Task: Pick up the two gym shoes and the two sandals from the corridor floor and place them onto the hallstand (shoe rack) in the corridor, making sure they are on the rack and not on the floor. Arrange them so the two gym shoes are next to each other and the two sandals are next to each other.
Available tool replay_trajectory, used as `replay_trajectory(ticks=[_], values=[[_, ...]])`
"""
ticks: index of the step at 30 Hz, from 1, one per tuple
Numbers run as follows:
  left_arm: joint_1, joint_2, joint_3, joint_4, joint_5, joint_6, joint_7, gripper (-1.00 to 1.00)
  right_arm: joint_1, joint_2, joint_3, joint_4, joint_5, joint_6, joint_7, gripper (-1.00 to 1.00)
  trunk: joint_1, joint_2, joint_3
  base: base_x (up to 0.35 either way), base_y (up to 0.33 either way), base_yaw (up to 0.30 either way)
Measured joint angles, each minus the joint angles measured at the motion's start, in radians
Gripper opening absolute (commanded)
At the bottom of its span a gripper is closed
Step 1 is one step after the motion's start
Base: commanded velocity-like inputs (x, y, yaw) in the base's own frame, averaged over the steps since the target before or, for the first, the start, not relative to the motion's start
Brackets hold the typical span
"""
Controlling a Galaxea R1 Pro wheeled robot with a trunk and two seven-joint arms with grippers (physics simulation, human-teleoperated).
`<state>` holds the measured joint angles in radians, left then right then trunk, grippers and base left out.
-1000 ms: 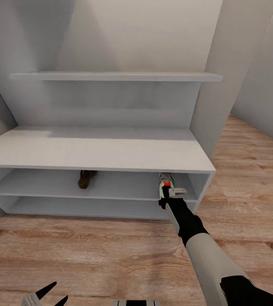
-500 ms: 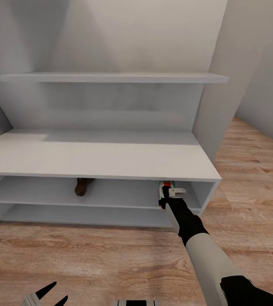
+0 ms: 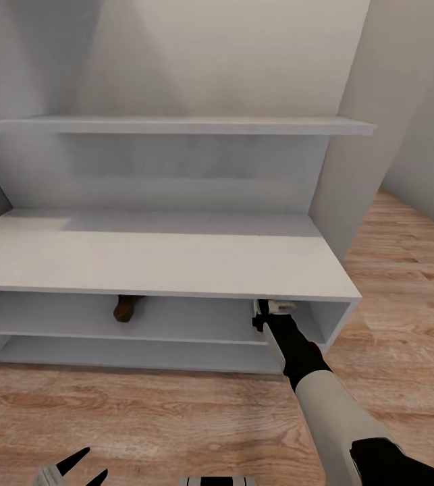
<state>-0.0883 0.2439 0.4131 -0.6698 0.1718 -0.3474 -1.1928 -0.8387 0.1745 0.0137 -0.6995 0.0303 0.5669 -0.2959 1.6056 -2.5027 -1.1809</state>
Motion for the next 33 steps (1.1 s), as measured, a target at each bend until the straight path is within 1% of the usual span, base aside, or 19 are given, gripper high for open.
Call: replay_trajectory(ticks=[24,25,33], values=[[0.0,0.0,0.001,0.0,0.0,0.0,-0.001,1.0,0.0,0.0,-0.001,-0.002,0.001,0.0,-0.001,-1.0,0.0,0.0,0.0,0.036,0.0,0.0],[0.0,0.0,0.001,0.0,0.0,0.0,0.0,1.0,0.0,0.0,-0.001,-0.002,0.002,0.0,-0.001,1.0,0.0,0.0,0.0,0.013,0.0,0.0],[0.0,0.0,0.002,0.0,0.0,0.0,-0.001,1.0,0.0,0.0,-0.001,-0.003,0.001,0.0,-0.001,1.0,0.0,0.0,0.0,0.003,0.0,0.0]])
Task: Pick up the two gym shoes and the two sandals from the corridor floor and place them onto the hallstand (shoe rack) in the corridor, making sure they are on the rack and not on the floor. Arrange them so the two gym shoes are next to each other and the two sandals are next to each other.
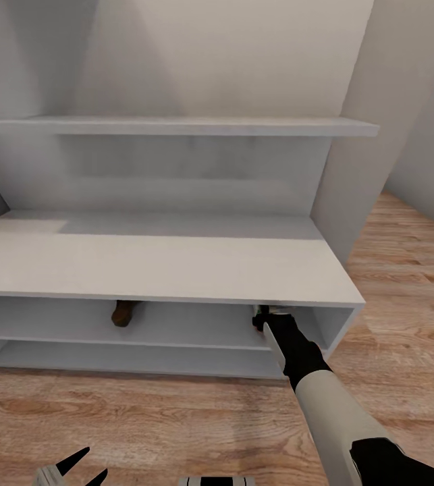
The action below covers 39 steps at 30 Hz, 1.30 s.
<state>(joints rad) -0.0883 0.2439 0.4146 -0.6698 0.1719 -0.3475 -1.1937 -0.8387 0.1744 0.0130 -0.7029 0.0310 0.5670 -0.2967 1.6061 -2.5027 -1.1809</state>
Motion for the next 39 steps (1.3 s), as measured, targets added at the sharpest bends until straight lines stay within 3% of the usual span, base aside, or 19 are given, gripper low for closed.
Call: replay_trajectory(ticks=[9,39], values=[[0.0,0.0,0.0,0.0,0.0,0.0,0.0,1.0,0.0,0.0,-0.001,0.0,0.0,0.0,0.0,1.0,0.0,0.0,0.0,-0.052,0.0,0.0],[0.0,0.0,0.001,0.0,0.001,0.0,0.001,1.0,0.0,0.0,0.001,0.009,-0.002,0.0,0.001,1.0,0.001,0.0,0.0,-0.331,0.0,0.0]])
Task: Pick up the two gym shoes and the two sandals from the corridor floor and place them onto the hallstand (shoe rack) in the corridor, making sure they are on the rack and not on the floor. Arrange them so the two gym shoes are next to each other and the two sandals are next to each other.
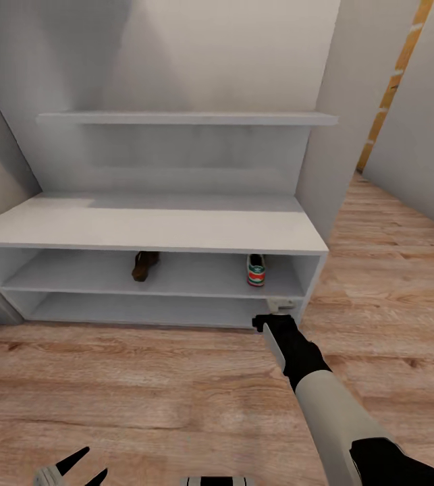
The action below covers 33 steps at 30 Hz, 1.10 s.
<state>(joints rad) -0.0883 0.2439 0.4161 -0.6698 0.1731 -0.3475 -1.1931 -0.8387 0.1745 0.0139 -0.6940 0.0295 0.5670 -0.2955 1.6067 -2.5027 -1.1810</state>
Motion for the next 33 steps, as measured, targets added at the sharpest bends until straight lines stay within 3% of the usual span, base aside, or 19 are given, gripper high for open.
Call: replay_trajectory(ticks=[15,19,24,25,27,29,31,33], values=[[0.0,0.0,0.001,0.005,0.0,0.001,0.007,1.0,0.022,0.0,0.0,0.046,0.003,-0.013,0.008,1.0,0.0,0.0,0.0,-0.324,0.0,0.0],[0.0,0.0,0.001,0.008,0.0,0.001,0.01,1.0,0.057,0.0,0.002,0.114,0.004,-0.08,0.011,1.0,0.0,0.0,0.0,-0.136,0.0,0.0],[0.0,0.0,0.001,0.01,0.0,0.003,0.012,1.0,0.087,-0.008,0.002,0.2,0.007,-0.224,0.025,1.0,-0.001,0.0,0.0,-0.048,0.0,0.0],[0.0,-0.002,0.002,0.011,0.001,0.003,0.022,1.0,0.102,-0.055,0.002,0.292,0.007,-0.352,0.079,1.0,0.0,0.0,0.0,-0.013,0.0,0.0],[0.0,-0.003,0.002,0.011,0.001,0.002,0.04,1.0,0.108,-0.099,0.002,0.378,0.008,-0.446,0.152,1.0,-0.001,0.0,0.0,-0.007,0.0,0.0],[0.0,-0.004,0.001,0.012,0.001,0.001,0.056,1.0,0.11,-0.131,0.002,0.431,0.008,-0.501,0.212,1.0,-0.001,0.0,0.0,-0.004,0.0,0.0],[0.0,-0.007,0.0,0.012,0.001,0.0,0.098,1.0,0.114,-0.22,0.002,0.541,0.007,-0.603,0.364,1.0,-0.001,0.0,0.0,-0.002,0.0,0.0],[0.0,-0.008,0.0,0.012,0.001,0.0,0.112,1.0,0.115,-0.256,0.003,0.58,0.006,-0.64,0.429,1.0,-0.001,0.0,0.0,-0.001,0.0,0.0]])
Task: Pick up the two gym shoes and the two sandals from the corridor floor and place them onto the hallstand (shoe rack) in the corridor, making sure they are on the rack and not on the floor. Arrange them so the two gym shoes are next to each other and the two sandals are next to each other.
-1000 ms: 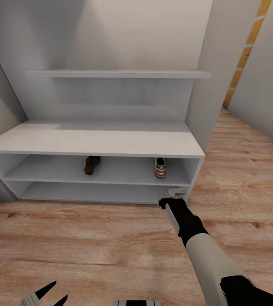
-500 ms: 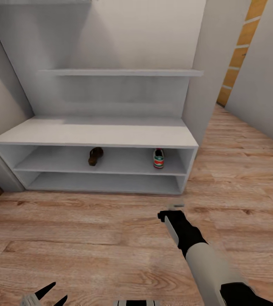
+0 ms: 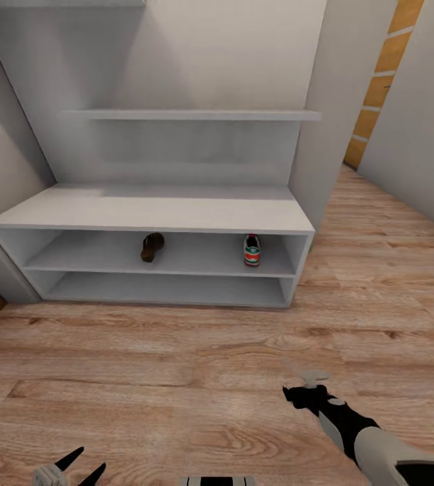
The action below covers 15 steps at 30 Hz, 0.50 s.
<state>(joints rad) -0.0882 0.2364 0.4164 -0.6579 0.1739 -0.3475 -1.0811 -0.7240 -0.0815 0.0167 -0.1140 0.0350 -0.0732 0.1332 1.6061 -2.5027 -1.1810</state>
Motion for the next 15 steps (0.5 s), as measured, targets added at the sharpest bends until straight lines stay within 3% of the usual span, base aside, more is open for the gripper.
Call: replay_trajectory(ticks=[5,10,11,15], values=[[0.0,-0.001,0.0,0.001,0.0,-0.001,0.037,1.0,0.011,-0.075,-0.001,0.058,-0.002,-0.072,0.133,1.0,0.0,0.0,0.0,0.0,0.0,0.0],[0.0,-0.002,0.0,0.002,-0.001,-0.002,0.073,1.0,0.056,-0.134,-0.002,0.078,-0.004,-0.119,0.198,1.0,0.0,0.0,0.0,0.0,0.0,0.0],[0.0,-0.003,0.0,0.004,-0.001,-0.004,0.088,1.0,0.079,-0.159,-0.003,0.082,-0.005,-0.136,0.214,1.0,0.0,0.0,0.0,0.0,0.0,0.0],[0.0,-0.003,-0.001,0.014,0.0,-0.006,0.098,1.0,0.105,-0.182,-0.004,0.085,-0.007,-0.157,0.224,1.0,0.0,0.0,0.0,0.0,0.0,0.0]])
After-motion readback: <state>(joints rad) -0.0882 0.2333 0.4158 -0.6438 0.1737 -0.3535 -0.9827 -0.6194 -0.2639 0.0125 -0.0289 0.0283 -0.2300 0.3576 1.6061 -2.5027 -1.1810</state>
